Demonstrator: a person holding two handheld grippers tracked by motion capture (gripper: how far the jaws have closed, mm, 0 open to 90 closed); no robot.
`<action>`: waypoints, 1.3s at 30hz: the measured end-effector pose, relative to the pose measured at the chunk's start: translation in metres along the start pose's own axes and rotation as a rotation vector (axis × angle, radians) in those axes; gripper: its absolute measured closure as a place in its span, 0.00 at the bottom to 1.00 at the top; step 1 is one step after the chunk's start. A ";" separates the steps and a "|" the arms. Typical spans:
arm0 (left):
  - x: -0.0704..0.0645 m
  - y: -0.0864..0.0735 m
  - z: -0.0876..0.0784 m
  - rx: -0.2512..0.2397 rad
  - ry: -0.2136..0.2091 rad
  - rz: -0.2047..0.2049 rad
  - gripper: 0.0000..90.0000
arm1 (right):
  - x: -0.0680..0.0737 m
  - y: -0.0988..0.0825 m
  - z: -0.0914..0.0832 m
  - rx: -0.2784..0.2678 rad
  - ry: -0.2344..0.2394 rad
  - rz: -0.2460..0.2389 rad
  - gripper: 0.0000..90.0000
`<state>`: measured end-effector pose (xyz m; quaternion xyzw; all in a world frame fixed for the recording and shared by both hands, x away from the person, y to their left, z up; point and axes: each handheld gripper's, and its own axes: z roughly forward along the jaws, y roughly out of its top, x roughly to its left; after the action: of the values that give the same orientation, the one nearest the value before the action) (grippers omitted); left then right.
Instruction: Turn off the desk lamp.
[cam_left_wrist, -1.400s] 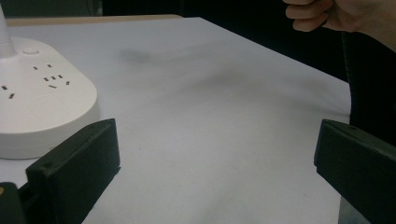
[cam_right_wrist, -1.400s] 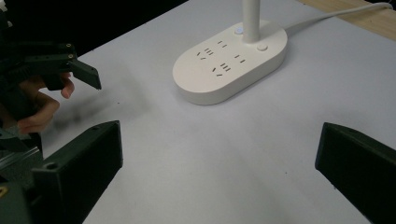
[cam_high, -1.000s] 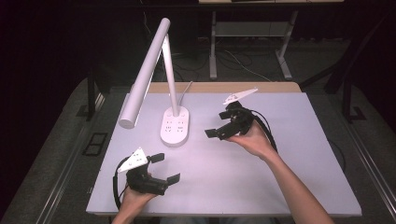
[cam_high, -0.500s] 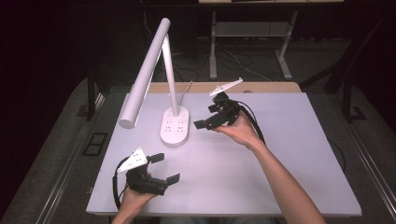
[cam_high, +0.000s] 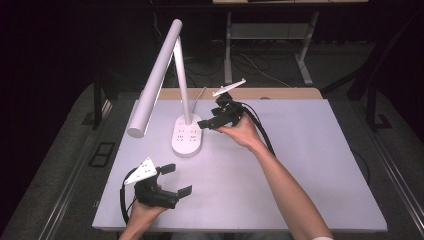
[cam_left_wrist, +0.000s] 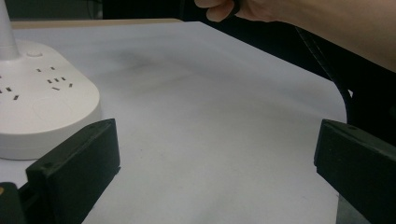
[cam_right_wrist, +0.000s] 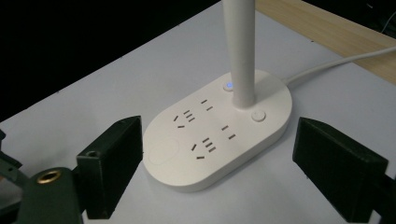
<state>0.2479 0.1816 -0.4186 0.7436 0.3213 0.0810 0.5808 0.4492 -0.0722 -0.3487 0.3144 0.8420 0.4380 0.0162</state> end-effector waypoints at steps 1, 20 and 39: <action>0.000 0.000 0.000 -0.001 -0.001 -0.001 0.00 | -0.001 0.001 0.002 0.000 0.003 0.002 0.21; 0.000 0.000 0.000 0.002 -0.002 0.009 0.00 | -0.022 0.007 0.038 -0.001 0.012 0.028 0.84; 0.003 0.000 -0.003 -0.004 0.001 0.006 0.00 | -0.050 -0.004 0.070 -0.024 0.046 0.144 1.00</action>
<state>0.2485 0.1856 -0.4178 0.7432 0.3193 0.0836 0.5820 0.5079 -0.0501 -0.4069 0.3636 0.8122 0.4552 -0.0308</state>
